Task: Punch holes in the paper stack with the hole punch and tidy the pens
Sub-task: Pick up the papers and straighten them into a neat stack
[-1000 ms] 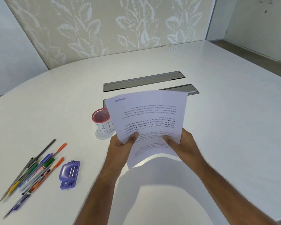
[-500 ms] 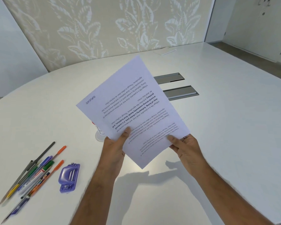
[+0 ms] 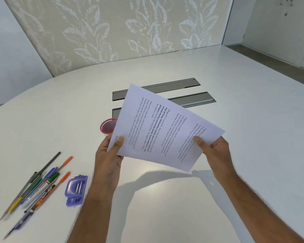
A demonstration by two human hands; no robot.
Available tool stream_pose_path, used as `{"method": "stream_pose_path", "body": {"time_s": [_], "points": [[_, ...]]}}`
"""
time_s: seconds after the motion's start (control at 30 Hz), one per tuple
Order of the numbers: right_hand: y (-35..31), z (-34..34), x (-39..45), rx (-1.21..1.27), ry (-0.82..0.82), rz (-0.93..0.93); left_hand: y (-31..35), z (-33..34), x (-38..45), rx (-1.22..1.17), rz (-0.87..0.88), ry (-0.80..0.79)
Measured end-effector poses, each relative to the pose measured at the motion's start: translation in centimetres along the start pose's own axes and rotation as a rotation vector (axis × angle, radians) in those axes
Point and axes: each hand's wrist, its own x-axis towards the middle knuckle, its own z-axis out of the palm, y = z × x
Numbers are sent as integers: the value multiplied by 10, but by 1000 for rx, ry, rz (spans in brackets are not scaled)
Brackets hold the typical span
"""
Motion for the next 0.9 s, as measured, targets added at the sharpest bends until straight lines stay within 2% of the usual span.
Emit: {"method": "stream_pose_path", "body": {"time_s": [0.1,0.2,0.4,0.5,0.67,0.9], "points": [[-6,-7,4,-118,6,-49,7,-5,0,178,-14,63],[-12,-8,6,-191,-20,-94,8,-3,-2,415,33,19],[-25,-3,6,-236,-96,-169,6,4,2,686,126,22],[-15,-3,3,-296,-68,-130,-6,3,-1,696,96,6],[20,-10,-6,-352,-134,-3,-26,-4,-12,668,-38,12],[19,-11,0,-331,-83,-11,-24,-1,-12,603,-17,51]]}}
